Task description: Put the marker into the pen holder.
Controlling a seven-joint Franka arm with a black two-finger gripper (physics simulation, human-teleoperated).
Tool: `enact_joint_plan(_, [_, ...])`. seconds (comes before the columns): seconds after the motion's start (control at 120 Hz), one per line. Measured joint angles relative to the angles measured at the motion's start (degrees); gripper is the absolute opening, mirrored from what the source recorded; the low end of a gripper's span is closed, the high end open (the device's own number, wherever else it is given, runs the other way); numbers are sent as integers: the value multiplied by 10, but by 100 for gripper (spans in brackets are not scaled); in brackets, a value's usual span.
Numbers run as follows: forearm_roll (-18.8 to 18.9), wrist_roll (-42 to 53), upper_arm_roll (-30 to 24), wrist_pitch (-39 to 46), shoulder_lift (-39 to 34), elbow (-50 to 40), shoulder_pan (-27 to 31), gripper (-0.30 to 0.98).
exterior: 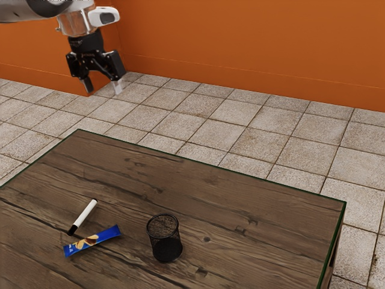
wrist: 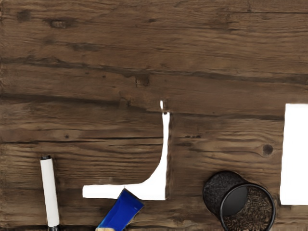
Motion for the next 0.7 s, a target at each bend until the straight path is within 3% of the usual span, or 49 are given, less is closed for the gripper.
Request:
enact_joint_plan(0.075, [8,0,4,12,-13,-51,2,69])
enact_joint_plan(0.158, [15,-1,28,58,-36,-200,-17,69])
enact_joint_plan(0.325, [27,0,48,192,-4,-376,-16,69])
enact_joint_plan(0.492, [56,0,48,357,3,-509,25,67])
enact_joint_plan(0.7, [91,3,48,500,0,-557,80,30])
